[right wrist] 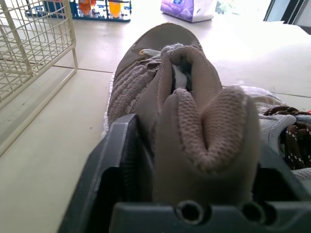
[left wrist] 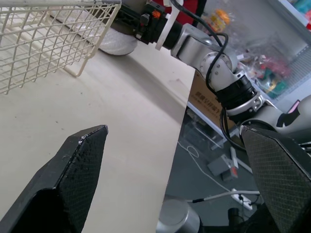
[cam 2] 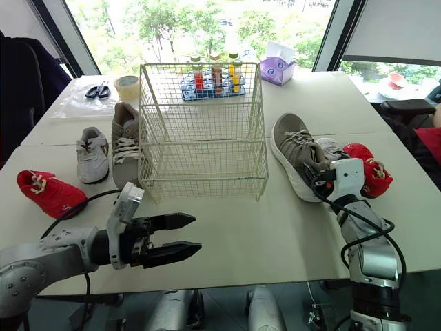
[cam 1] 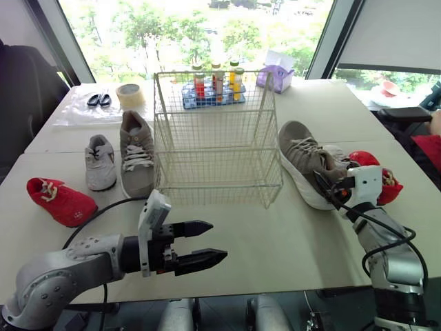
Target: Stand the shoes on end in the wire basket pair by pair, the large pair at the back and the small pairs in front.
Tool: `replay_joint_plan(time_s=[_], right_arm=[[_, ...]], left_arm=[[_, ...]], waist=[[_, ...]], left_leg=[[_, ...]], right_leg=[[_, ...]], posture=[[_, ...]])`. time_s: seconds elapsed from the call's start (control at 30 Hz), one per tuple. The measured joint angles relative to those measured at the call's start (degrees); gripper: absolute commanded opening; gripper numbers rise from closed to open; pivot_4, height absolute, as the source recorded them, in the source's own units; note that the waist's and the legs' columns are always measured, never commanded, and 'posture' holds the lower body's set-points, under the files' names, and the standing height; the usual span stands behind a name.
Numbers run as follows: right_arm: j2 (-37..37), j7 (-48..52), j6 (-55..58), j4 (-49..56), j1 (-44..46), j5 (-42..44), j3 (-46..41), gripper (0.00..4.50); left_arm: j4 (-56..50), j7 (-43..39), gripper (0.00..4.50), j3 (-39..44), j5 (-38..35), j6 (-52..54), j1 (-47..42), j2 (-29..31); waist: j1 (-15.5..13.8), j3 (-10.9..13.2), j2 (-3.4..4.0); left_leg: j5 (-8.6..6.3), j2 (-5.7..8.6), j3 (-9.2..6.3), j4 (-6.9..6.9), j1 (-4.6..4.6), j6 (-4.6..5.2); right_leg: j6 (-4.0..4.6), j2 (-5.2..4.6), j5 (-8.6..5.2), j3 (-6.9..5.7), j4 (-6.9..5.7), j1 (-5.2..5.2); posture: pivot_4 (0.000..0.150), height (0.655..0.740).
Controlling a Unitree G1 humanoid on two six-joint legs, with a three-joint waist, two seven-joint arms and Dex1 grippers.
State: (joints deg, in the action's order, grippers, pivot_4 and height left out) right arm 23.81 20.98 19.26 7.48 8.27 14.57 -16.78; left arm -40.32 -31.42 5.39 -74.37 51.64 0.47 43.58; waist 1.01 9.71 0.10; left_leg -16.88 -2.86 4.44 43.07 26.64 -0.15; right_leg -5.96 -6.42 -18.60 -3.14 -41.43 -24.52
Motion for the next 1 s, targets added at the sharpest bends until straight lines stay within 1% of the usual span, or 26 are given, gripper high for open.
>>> replay_joint_plan(time_s=[0.07,0.13,0.17,0.2,0.37,0.43,0.5,0.53,0.67,0.77,0.83,0.9,0.93,1.0], right_arm=[[-0.1,-0.3,-0.4,0.1,-0.2,-0.3,0.0,1.11],[-0.2,-0.5,-0.6,0.6,-0.7,-0.3,0.2,0.71],[-0.3,-0.7,-0.6,1.0,-0.9,-0.3,0.2,0.59],[-0.4,-1.1,-0.5,1.4,-1.0,-0.3,0.2,0.53],[-1.3,-3.6,1.0,4.4,-0.6,0.2,-0.1,0.53],[-1.3,-5.6,4.0,6.0,1.9,0.9,-0.5,0.53],[-0.7,-7.7,6.4,8.5,5.9,2.0,-1.9,0.53],[0.4,-8.9,7.7,10.1,8.8,2.6,-2.7,0.53],[5.6,-11.0,10.1,15.0,18.2,3.8,-5.9,0.53],[10.1,-10.8,10.7,14.6,24.1,4.1,-7.0,0.53],[14.6,-8.2,10.8,11.4,30.1,4.6,-6.5,0.53],[18.8,-4.3,10.3,8.9,35.9,5.4,-5.4,0.53],[21.3,-1.1,9.5,7.4,39.8,6.1,-4.2,0.53],[24.1,4.4,8.0,5.2,45.0,7.5,-2.2,0.53]], left_arm=[[-0.2,-0.1,4.5,0.1,0.0,-0.1,1.0,0.1],[-0.3,-0.4,4.5,0.1,0.0,-0.3,1.4,0.2],[-0.3,-0.8,4.5,0.3,0.1,-0.6,1.8,0.3],[-0.3,-1.1,4.5,0.5,0.1,-0.8,2.1,0.4],[0.1,-3.6,4.5,3.1,-0.5,-1.0,1.9,2.6],[1.5,-4.3,4.5,5.4,-3.1,-1.0,0.5,3.9],[3.0,-4.6,4.5,7.9,-6.0,-0.9,-2.0,5.5],[4.4,-4.4,4.5,8.7,-7.4,-0.8,-4.3,6.2],[9.1,-2.8,4.5,9.6,-12.5,-0.6,-13.0,7.6],[12.9,-1.6,4.5,9.6,-17.5,0.2,-18.1,7.6],[18.2,0.2,4.5,9.6,-20.1,0.4,-25.2,7.6],[24.0,0.8,4.5,10.2,-19.7,0.0,-32.5,8.4],[28.0,-0.1,4.5,10.7,-17.9,-0.3,-36.6,9.7],[34.1,-2.9,4.5,10.7,-12.9,-0.9,-41.8,12.3]], waist=[[0.0,0.0,-0.06],[0.0,-0.2,-0.27],[-0.1,-0.2,-0.32],[-0.1,-0.2,-0.32],[-0.1,-0.1,-0.24],[-0.2,0.1,0.09],[-0.3,0.3,0.45],[-0.5,0.4,0.57],[-1.1,0.4,0.51],[-1.3,0.5,0.41],[-1.3,0.8,0.34],[-1.3,0.8,0.27],[-1.2,0.8,0.24],[-0.7,0.9,0.21]], left_leg=[[-0.01,-0.03,-0.03,-0.02,-0.18,0.0],[-0.02,-0.08,-0.08,-0.02,-0.21,0.0],[-0.02,-0.08,-0.1,-0.02,-0.21,-0.01],[-0.02,-0.1,-0.1,-0.02,-0.2,-0.01],[-0.01,-0.11,-0.07,-0.04,-0.06,-0.01],[0.02,-0.11,-0.07,-0.02,0.12,-0.02],[0.1,-0.06,-0.07,0.06,0.63,0.05],[0.15,0.01,-0.06,0.07,0.83,0.1],[0.16,0.13,-0.04,0.02,0.84,0.11],[0.16,0.14,0.0,0.0,0.83,0.11],[0.16,0.16,0.04,0.06,0.84,0.12],[0.17,0.16,0.07,0.05,0.81,0.11],[0.17,0.16,0.08,0.0,0.8,0.11],[0.17,0.14,0.11,-0.03,0.79,0.1]], right_leg=[[0.02,-0.01,-0.01,0.0,0.02,0.06],[0.03,0.0,-0.01,0.0,0.01,0.04],[0.04,0.0,-0.01,0.0,0.01,0.0],[0.04,-0.02,-0.02,0.0,0.02,-0.02],[0.08,-0.04,0.0,0.08,0.0,-0.03],[0.13,-0.08,0.04,0.09,-0.01,-0.19],[0.13,-0.12,0.08,0.11,-0.12,-0.69],[0.11,-0.16,0.09,0.12,-0.2,-0.89],[-0.13,-0.16,0.17,0.05,-0.23,-0.87],[-0.19,-0.15,0.16,0.05,-0.22,-0.86],[-0.2,-0.14,0.18,0.04,-0.34,-0.9],[-0.23,-0.09,0.18,0.01,-0.4,-0.9],[-0.25,-0.07,0.17,0.01,-0.4,-0.91],[-0.3,-0.02,0.15,0.01,-0.41,-0.94]], posture=[[0.15,0.6675],[0.15,0.6675],[0.15,0.6675],[0.15,0.6675],[0.15,0.6675],[0.15,0.6675],[0.15,0.6675],[0.15,0.6675],[0.15,0.6675],[0.15,0.6675],[0.15,0.6675],[0.15,0.6675],[0.15,0.6675],[0.15,0.6675]])
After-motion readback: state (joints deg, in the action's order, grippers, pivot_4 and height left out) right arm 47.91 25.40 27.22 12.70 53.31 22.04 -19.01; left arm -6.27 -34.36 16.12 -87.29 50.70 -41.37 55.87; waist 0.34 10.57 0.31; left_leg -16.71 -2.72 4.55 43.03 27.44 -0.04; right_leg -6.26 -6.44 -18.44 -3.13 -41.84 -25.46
